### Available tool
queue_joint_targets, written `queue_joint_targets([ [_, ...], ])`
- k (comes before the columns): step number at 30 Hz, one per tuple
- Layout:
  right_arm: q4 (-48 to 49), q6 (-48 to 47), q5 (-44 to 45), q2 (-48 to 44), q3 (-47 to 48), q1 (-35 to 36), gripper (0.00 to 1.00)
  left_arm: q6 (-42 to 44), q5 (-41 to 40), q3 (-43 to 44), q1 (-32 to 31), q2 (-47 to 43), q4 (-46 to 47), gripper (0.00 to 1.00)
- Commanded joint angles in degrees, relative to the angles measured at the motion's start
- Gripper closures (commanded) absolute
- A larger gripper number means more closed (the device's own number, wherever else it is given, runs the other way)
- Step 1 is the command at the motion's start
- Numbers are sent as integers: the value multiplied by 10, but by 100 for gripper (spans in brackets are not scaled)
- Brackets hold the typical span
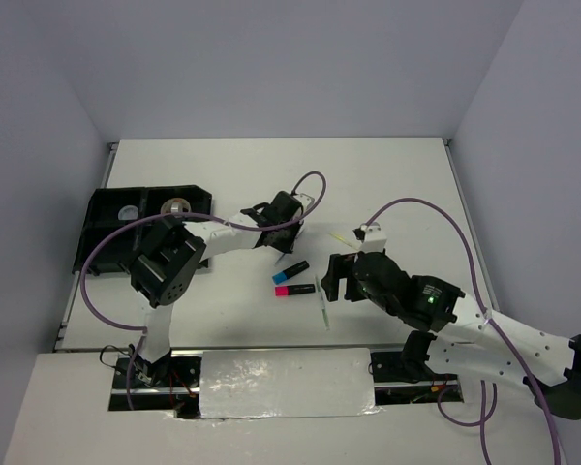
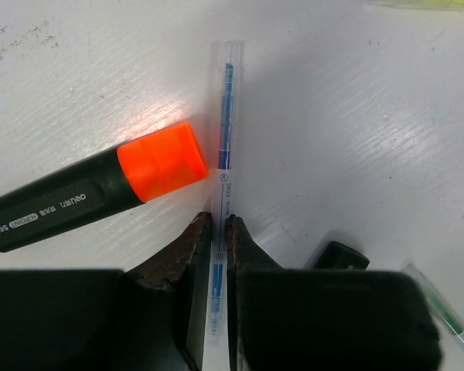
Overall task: Sort the stationery into containers
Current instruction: Pick up the pen from the center of the board, then place the pen in the storage box.
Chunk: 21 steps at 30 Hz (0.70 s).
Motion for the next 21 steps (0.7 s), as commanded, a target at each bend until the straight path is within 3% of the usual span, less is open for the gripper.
queue_joint_targets([
  [1,10,-4,11,-11,17,-1,11,-7,24,9,-6,-15,-7,100],
  [5,8,-3,13,-11,16,-1,11,-8,31,12,-8,-81,-6,100],
  [10,-9,4,26,-11,20,-2,12,-89,-79,30,41,-174,-62,100],
  [13,-13,4,28,-22,18,-2,12,-190,-126,8,140,-238,-112,100],
  [14,-12,2,27,-26,17,-2,12,-219,-129,-25,211,-261,-121,100],
  [16,-9,-1,24,-40,12,-2,12,-293,-124,-88,292,-331,-136,100],
  [19,-3,-8,18,-41,9,0,12,-354,-103,-162,483,-415,-115,100],
  [21,2,-12,10,-37,9,1,12,-368,-97,-171,539,-435,-115,100],
])
